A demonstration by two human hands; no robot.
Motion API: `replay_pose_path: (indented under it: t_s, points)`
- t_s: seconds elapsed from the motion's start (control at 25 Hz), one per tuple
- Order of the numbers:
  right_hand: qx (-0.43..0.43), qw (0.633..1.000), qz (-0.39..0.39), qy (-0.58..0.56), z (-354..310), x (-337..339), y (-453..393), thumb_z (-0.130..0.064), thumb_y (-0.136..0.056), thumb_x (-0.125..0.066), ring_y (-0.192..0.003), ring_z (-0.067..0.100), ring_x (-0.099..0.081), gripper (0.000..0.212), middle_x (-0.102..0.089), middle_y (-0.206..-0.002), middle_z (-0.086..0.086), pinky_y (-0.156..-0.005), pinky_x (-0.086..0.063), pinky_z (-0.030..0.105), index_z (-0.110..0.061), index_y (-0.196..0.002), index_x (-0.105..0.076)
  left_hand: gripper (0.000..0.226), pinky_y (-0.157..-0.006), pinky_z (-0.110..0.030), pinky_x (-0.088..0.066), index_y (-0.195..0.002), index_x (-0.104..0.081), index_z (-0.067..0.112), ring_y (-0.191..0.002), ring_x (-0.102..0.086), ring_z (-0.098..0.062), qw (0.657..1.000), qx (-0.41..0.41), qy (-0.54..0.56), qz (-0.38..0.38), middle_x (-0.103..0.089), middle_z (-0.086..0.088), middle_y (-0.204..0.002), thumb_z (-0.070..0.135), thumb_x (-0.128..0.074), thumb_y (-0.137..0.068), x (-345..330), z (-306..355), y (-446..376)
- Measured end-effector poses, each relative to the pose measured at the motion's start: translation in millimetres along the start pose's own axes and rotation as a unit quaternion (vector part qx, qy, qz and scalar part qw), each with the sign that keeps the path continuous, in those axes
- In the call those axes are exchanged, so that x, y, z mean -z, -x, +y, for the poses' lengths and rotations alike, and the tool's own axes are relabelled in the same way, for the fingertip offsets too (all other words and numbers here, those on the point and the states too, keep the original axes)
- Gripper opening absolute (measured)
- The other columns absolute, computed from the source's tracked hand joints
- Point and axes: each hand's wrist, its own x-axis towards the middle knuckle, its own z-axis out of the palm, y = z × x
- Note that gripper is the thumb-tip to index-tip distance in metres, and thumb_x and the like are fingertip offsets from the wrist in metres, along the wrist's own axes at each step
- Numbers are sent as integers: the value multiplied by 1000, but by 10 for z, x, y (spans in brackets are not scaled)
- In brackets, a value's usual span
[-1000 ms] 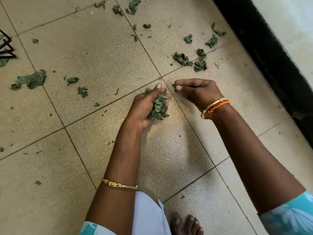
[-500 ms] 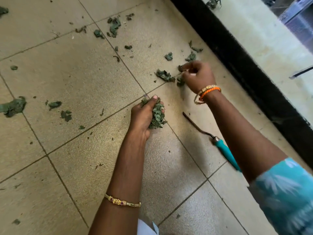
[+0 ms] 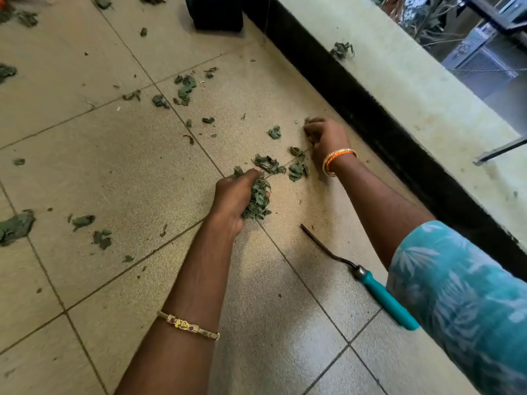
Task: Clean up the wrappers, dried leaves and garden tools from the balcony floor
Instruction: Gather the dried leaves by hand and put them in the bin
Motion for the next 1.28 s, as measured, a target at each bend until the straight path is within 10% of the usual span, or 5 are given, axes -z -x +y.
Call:
replay_pose_path:
  t_s: [0.2, 0.32, 0.48, 0.88, 1.28]
  points:
    - [-145, 963, 62, -220, -1, 133, 102, 6, -80, -65, -78, 11, -66, 18, -71, -88, 8, -82, -56, 30, -2, -95, -72, 28, -50, -21, -50, -102, -61, 5, -58, -63, -15, 1000, 9, -3, -6, -66, -4, -75, 22, -72, -83, -151, -33, -64]
    - [-217, 801, 22, -558, -141, 449, 351, 9, -76, -68, -67, 9, -68, 15, -70, -73, 5, -72, -57, 23, 0, -88, -69, 11, -54, -25, -50, -88, -64, 7, -53, -61, -16, 998, 22, 19, -56, -68, -7, -70, 16, -68, -85, -274, 28, -68]
    - [-221, 670, -63, -706, -229, 618, 673, 10, -79, -59, -72, 14, -70, 22, -70, -75, 3, -65, -57, 24, -9, -89, -60, 15, -62, -29, -51, -96, -65, 4, -63, -62, -15, 986, 38, 16, -161, -69, -14, -98, 14, -55, -93, -456, 87, -81]
    - [-35, 939, 46, -340, -222, 612, 772, -3, -80, -70, -63, 0, -65, 19, -67, -73, -4, -57, -52, 14, -9, -98, -66, 34, -67, -26, -54, -110, -66, 6, -78, -69, -17, 973, 35, -19, -227, -72, -9, -94, 33, -50, -97, -707, 227, -66]
    - [-31, 999, -7, 9, 26, 959, -447, -4, -85, -57, -135, 32, -25, 54, -20, -150, 11, -109, -30, 37, -22, -134, -47, 17, -46, -20, -48, -89, -61, 8, -51, -53, -13, 986, 27, -17, -165, -56, -2, -68, 15, -45, -91, -635, 574, -133]
